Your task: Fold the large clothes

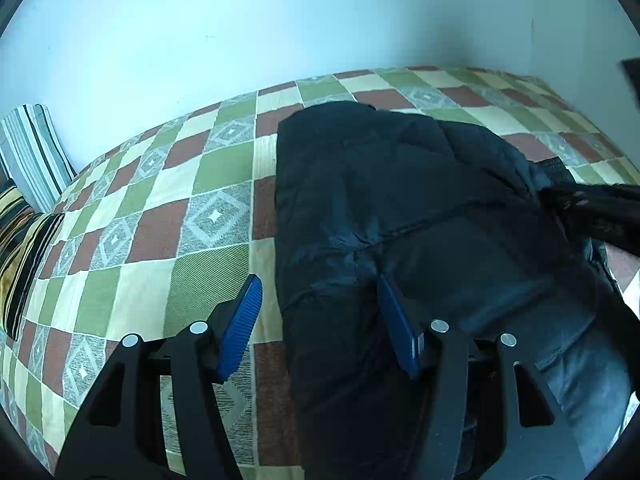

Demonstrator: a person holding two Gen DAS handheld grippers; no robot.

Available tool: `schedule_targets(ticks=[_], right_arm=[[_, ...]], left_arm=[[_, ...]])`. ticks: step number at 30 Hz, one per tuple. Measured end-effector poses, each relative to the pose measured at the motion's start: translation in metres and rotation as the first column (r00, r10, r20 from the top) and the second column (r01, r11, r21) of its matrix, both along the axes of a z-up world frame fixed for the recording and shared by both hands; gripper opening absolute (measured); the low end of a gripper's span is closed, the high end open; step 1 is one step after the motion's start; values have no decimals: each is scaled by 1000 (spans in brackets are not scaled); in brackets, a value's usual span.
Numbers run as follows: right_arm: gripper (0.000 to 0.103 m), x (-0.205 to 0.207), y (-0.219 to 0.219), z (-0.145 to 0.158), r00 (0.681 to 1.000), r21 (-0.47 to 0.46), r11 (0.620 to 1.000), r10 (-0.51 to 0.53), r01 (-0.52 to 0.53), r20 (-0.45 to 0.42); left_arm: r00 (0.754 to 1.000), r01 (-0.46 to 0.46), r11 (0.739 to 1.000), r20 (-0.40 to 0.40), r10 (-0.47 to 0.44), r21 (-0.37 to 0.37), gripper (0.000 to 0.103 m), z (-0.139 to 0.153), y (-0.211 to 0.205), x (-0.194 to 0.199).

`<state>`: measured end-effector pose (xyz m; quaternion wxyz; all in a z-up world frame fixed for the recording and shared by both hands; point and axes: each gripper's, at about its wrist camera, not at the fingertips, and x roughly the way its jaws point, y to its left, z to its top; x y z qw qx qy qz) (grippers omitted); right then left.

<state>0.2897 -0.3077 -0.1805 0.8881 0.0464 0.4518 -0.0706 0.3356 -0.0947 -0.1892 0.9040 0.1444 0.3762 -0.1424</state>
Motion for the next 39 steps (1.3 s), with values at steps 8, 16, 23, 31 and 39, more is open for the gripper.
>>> schedule_targets(ticks=[8,16,23,31,39], right_arm=[[26,15,-6,-38,999,24,1000,0,1,-51],[29,-41,1,22,996,15,999,-39,38,77],[29,-119,21,35,991,13,1000,2,-4,134],[54,-127,15,-12,999,25,999,-23,21,44],[55,-119,7,-42,999,69,997,-43,42,10]], left_arm=[[998,-27,1000,-52,26,-16,59,-18,-10,11],[999,-33,999,-25,32,-27,59,15,8,-15],[1000,-13,996,-14,12,-89,59,25,17,-62],[998,0,998,-57,-3,-56,59,-1,4,-61],[999,-1,1000,-53,0,-22,60,-22,-4,-57]])
